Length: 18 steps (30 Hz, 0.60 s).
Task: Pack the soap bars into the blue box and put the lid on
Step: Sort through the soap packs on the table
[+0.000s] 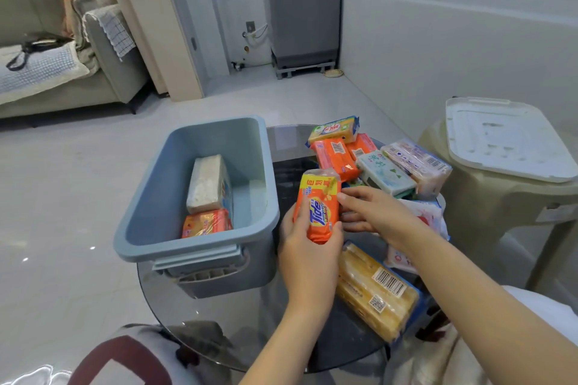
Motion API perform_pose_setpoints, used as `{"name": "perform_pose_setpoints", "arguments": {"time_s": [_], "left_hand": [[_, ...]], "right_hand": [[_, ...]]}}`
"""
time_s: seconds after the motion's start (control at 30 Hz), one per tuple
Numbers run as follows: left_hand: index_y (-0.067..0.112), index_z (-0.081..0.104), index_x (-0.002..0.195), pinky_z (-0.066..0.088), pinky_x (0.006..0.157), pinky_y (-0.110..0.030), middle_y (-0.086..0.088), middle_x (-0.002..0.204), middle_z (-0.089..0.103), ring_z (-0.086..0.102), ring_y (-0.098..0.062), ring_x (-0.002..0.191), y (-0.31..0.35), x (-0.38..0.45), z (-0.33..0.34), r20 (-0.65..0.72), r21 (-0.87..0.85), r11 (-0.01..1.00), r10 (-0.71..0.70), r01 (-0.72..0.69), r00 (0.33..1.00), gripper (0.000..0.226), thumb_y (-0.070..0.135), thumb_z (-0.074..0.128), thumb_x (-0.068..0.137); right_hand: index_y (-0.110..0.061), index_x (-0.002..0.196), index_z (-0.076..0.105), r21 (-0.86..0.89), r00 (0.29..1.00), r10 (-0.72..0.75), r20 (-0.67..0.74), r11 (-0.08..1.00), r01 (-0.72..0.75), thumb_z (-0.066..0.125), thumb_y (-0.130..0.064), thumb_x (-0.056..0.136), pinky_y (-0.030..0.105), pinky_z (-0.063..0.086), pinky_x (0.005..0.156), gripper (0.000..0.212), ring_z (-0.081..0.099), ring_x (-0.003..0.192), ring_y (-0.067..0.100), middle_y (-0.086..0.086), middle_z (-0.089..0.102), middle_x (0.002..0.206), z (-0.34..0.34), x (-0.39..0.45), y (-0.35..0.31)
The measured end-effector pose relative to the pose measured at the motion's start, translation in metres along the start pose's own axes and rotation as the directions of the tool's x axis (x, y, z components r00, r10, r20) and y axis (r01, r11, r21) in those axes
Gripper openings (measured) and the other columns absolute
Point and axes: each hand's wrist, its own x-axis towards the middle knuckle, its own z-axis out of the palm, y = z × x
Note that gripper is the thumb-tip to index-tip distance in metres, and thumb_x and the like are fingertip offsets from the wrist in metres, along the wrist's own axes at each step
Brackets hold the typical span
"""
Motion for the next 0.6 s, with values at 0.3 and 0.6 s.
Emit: {"name": "perform_pose_setpoints", "arguments": {"time_s": [0.3, 0.6], "left_hand": [[0.035, 0.046, 0.137, 0.047, 0.085, -0.005, 0.018, 0.124, 0.052, 0.055, 0.003, 0.110, 0.035, -0.011, -0.006, 0.010, -0.091, 0.990, 0.107, -0.106, 0.994, 0.068, 0.025, 0.076, 0.076], [0.038, 0.065, 0.106, 0.055, 0.073, -0.018, 0.014, 0.098, 0.070, 0.068, 0.001, 0.087, 0.084, 0.017, -0.040, 0.156, -0.269, 0.963, 0.036, 0.007, 0.987, 0.026, 0.032, 0.071, 0.081]], "right_hand": [[-0.024, 0.123, 0.043, 0.325, 0.995, -0.078, -0.055, 0.941, 0.091, 0.067, -0.028, 0.081, 0.042, 0.057, 0.074, 0.049, 0.070, 0.089, 0.030, 0.015, 0.066, 0.107, -0.009, -0.021, -0.015], [-0.018, 0.120, 0.049, 0.387, 0.968, -0.203, -0.150, 0.889, 0.246, 0.068, -0.022, 0.079, 0.038, 0.056, 0.061, 0.046, 0.065, 0.070, 0.028, 0.014, 0.068, 0.090, -0.014, -0.047, -0.063]]}}
